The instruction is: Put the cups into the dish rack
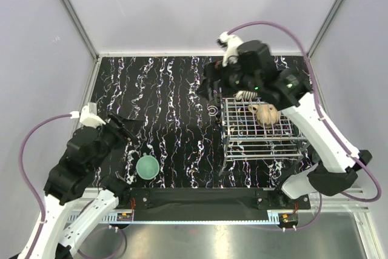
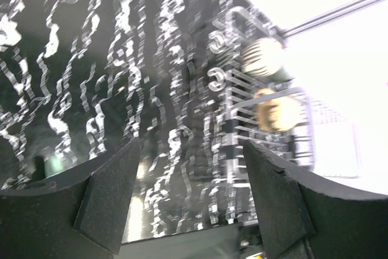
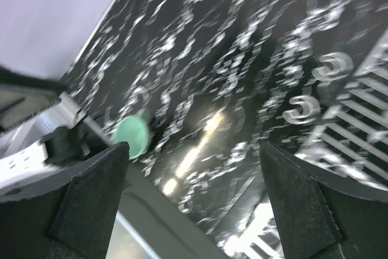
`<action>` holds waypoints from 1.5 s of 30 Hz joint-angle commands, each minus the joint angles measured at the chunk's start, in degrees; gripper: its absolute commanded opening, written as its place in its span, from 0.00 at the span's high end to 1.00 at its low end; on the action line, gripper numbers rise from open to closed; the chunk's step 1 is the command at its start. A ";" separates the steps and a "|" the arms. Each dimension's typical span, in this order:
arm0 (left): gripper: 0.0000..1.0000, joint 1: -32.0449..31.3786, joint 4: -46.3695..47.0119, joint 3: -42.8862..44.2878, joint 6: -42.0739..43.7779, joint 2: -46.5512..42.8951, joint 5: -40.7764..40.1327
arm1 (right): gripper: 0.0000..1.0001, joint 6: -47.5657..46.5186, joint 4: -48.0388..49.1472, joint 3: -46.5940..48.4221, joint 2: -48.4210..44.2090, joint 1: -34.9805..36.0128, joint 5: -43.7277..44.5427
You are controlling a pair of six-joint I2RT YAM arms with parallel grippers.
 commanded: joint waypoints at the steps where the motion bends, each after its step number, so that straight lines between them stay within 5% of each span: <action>1: 0.26 -0.11 4.73 3.58 -1.10 -1.30 0.42 | 0.06 7.46 4.67 -3.35 1.35 7.24 3.74; 7: 0.26 -0.11 9.75 4.90 0.04 -4.82 3.86 | 0.10 14.23 9.78 -4.95 10.21 23.14 12.51; 13: 0.26 -0.11 10.72 7.54 2.68 -8.16 2.98 | 0.13 20.38 11.35 -5.99 19.36 30.10 16.91; 26: 0.24 -0.11 9.23 6.75 5.50 -12.73 2.28 | 0.25 30.67 15.50 -8.81 30.62 34.15 16.56; 38: 0.24 -0.11 8.44 6.40 6.29 -13.43 1.48 | 0.41 30.50 17.16 -8.81 37.47 34.24 14.99; 45: 0.23 -0.20 8.17 6.04 6.64 -13.61 1.31 | 0.43 29.18 16.99 -7.67 39.85 34.16 14.98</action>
